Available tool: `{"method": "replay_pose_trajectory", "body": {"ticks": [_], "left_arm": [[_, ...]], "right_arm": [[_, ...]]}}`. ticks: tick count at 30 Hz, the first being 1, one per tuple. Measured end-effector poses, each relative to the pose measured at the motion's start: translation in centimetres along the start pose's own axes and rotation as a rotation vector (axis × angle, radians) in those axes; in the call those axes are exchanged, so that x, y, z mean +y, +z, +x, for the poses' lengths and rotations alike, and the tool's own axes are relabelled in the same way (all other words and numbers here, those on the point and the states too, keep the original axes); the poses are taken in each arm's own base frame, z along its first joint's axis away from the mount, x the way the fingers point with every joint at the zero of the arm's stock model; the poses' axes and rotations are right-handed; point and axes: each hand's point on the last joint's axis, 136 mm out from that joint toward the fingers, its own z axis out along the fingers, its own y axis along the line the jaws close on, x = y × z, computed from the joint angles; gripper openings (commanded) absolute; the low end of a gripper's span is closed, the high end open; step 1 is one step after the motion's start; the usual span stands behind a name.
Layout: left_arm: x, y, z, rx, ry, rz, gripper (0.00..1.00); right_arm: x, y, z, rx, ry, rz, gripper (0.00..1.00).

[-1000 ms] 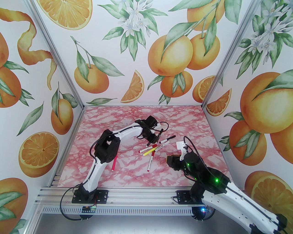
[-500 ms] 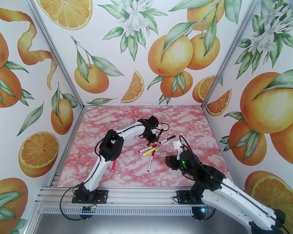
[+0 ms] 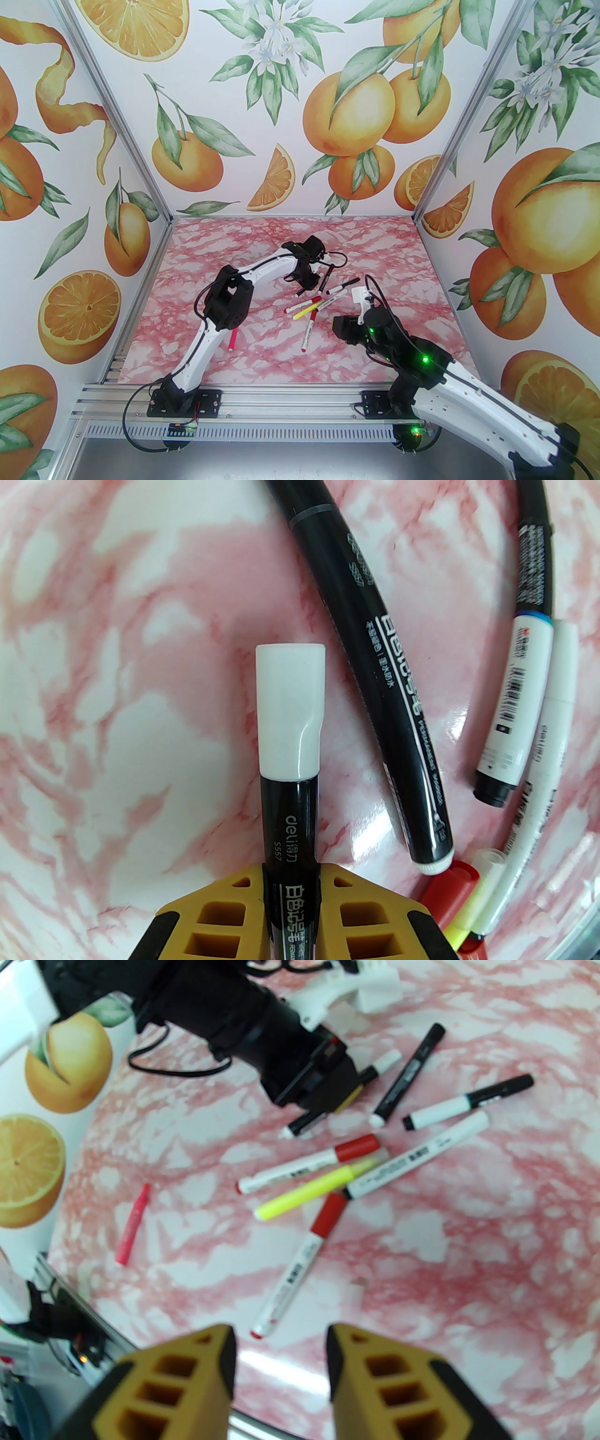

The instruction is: Open the pen caps

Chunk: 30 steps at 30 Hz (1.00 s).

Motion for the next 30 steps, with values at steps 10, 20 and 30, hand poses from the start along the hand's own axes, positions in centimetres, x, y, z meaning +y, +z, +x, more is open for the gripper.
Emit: {"method": "replay_pose_trajectory", "body": {"ticks": [10,20,30], "left_arm": [[-1.1,-14.0,-0.2,-0.351,-0.096,0.212,0.18],[-6.3,-17.1,4.9,-0.459,-0.107,0.441,0.18],[-7.9,-19.9,6.7,-0.544,-0.081,0.506,0.17]], "right_arm": [[3.3,-0.1,-3.3,-0.136,0.133,-0.156,0.37],[6.7,1.3,-7.2,-0.178,0.156,-0.200,0.41],[9.2,3.7,-11.1,-0.172,0.189,-0.210,0.43]]}}
